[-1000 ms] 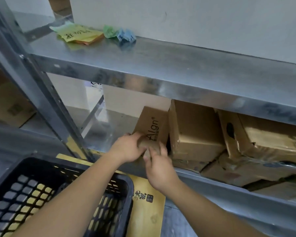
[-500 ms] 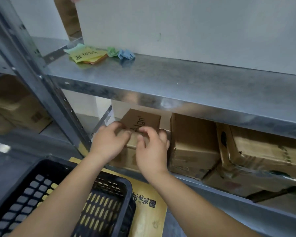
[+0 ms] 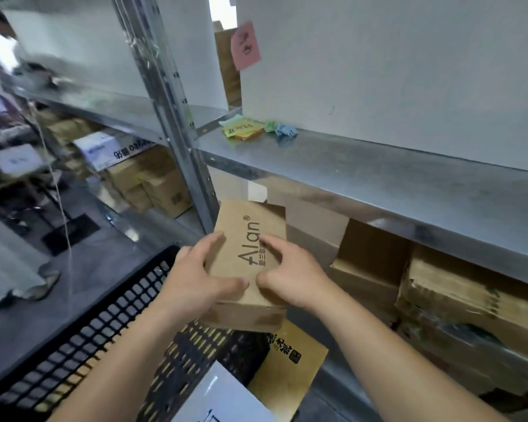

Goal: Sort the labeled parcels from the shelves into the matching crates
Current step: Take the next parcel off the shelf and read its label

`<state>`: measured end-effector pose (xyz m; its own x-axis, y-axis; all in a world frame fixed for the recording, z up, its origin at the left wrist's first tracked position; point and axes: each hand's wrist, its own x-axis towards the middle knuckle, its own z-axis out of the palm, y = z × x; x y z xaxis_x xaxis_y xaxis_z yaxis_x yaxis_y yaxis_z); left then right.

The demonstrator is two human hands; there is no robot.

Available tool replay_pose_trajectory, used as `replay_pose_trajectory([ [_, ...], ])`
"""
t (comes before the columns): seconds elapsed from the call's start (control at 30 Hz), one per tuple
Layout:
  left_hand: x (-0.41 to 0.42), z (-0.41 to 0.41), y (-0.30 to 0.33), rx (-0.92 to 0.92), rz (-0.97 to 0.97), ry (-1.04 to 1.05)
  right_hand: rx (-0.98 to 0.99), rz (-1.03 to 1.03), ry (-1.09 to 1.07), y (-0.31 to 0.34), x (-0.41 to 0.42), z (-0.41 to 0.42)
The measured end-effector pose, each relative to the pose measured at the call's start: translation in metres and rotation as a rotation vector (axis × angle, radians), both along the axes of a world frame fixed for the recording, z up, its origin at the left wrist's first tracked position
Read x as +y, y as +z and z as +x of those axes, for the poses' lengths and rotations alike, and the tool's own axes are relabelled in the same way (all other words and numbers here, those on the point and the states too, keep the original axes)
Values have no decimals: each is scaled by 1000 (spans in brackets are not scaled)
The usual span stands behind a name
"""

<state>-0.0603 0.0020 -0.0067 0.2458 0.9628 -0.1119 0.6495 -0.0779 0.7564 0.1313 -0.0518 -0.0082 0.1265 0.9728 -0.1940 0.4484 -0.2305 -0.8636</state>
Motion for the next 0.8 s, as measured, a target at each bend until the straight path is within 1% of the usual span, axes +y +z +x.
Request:
replay_pose_trajectory([
  [0.07, -27, -7, 0, 29, 6, 22, -107, 2, 67, 2, -13, -3],
  [0.13, -56, -12, 1, 58, 28, 80, -166, 13, 114, 2, -27, -8],
  [0.23, -95, -19, 1, 105, 87, 186, -198, 41, 195, 0, -45, -15],
  [0.3, -118, -24, 1, 72, 42, 261, -195, 78, 225, -1, -58, -21],
  [0.4, -148, -37, -2, -100, -50, 340, -173, 152, 222, -2, -74, -29],
  [0.43, -157, -42, -2, -108, -51, 346, -161, 185, 228, -1, -78, -32],
  [0.5, -171, -52, 2, -49, -27, 344, -99, 209, 263, -1, -85, -37],
  [0.57, -183, -60, 11, 12, 3, 344, -35, 164, 314, -2, -89, -45],
  [0.67, -200, -72, 22, 146, 63, 355, -2, 155, 378, 0, -93, -57],
  [0.7, -206, -77, 25, 161, 96, 367, 5, 165, 403, 2, -93, -61],
  [0.73, -210, -84, 26, 146, 122, 381, 25, 179, 422, 5, -94, -65],
  [0.8, -222, -97, 32, 27, 167, 397, 80, 206, 426, 7, -98, -76],
])
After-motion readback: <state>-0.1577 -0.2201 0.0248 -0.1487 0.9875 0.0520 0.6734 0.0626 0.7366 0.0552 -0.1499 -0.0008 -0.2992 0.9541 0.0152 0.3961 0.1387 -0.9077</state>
